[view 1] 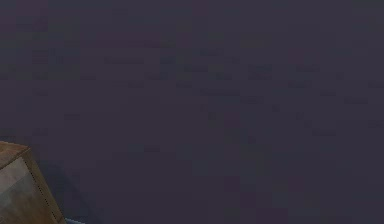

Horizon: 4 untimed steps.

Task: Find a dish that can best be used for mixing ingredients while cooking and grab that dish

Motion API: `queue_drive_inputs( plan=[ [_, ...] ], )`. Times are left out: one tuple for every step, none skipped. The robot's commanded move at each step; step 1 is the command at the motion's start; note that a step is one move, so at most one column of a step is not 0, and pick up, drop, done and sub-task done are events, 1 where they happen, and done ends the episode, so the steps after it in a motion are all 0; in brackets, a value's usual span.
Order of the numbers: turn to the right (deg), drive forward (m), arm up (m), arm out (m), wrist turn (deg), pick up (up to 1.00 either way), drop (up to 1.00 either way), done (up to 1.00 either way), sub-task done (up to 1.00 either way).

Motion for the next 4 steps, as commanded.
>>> queue_drive_inputs(
  plan=[
    [0.0, 0.0, 0.0, 0.0, 45.0, 0.0, 0.0, 0.0, 0.0],
    [0.0, 0.0, 0.0, 0.0, 30.0, 0.0, 0.0, 0.0, 0.0],
    [0.0, 0.0, -0.3, 0.0, 0.0, 0.0, 0.0, 0.0, 0.0],
    [0.0, 0.0, 0.0, 0.0, 0.0, 1.0, 0.0, 0.0, 0.0]
  ],
)
